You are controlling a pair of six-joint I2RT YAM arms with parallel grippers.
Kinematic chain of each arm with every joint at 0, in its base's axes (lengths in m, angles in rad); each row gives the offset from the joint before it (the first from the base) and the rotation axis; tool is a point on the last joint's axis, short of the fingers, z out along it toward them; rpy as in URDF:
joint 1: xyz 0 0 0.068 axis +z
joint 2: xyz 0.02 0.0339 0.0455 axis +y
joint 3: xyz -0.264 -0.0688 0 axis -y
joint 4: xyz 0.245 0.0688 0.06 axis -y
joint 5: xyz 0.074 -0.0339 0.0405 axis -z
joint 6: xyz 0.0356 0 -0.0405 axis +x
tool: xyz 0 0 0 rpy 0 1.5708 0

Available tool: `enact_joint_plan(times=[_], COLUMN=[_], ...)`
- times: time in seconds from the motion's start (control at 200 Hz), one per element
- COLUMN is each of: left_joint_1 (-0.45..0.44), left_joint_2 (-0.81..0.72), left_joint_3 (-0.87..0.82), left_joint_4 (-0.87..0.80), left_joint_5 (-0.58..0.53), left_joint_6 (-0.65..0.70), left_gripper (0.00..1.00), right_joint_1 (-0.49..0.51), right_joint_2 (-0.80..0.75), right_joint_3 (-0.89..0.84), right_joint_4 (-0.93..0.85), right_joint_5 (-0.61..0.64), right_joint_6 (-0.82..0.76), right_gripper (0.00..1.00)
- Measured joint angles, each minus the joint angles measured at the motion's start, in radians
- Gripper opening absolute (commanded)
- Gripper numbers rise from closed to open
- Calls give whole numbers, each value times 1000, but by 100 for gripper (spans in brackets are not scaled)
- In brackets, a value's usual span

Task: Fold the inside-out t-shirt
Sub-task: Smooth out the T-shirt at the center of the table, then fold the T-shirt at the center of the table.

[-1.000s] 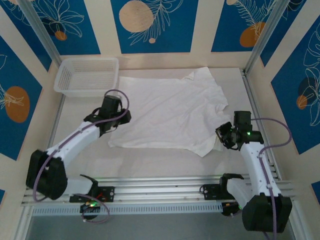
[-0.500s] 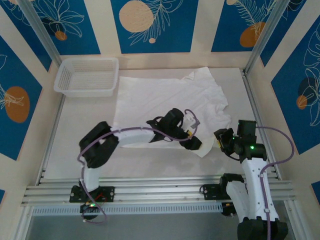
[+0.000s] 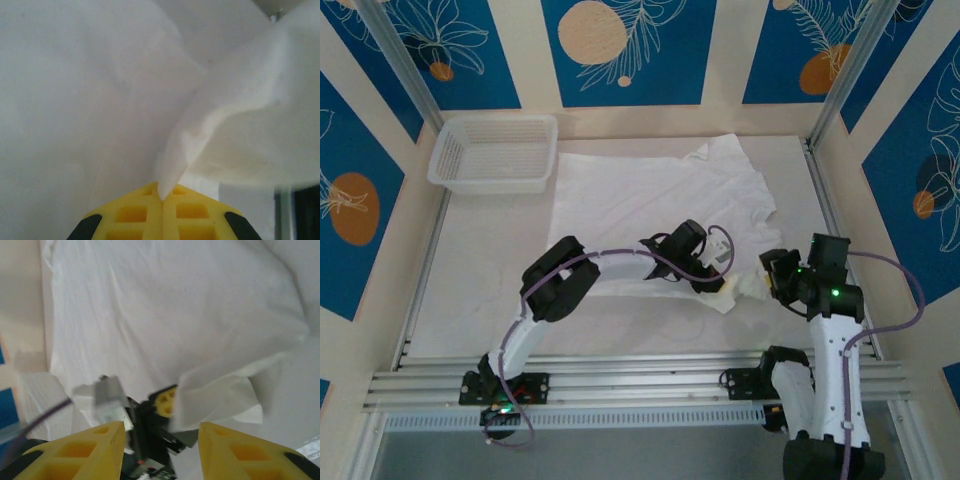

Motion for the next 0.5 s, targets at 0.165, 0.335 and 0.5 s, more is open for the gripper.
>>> enact_joint_plan(times=[0.165, 0.335, 0.5], left_joint_1=[0, -1, 1], left_joint_2=[-29, -161, -418], left_joint_3=[-71, -199, -288], left_joint_4=[-56, -34, -27], left_joint_5=[-26, -17, -88], left_joint_6=[55, 70, 69], left_gripper=[14, 64, 66], right_joint_1=[-155, -204, -200], right_joint_2=[61, 149, 320], right_joint_3=[56, 19, -41], right_joint_4=[15, 120, 227], right_joint_5=[-63, -115, -146], right_joint_6=[-43, -44, -27], right_gripper=[58, 44, 18])
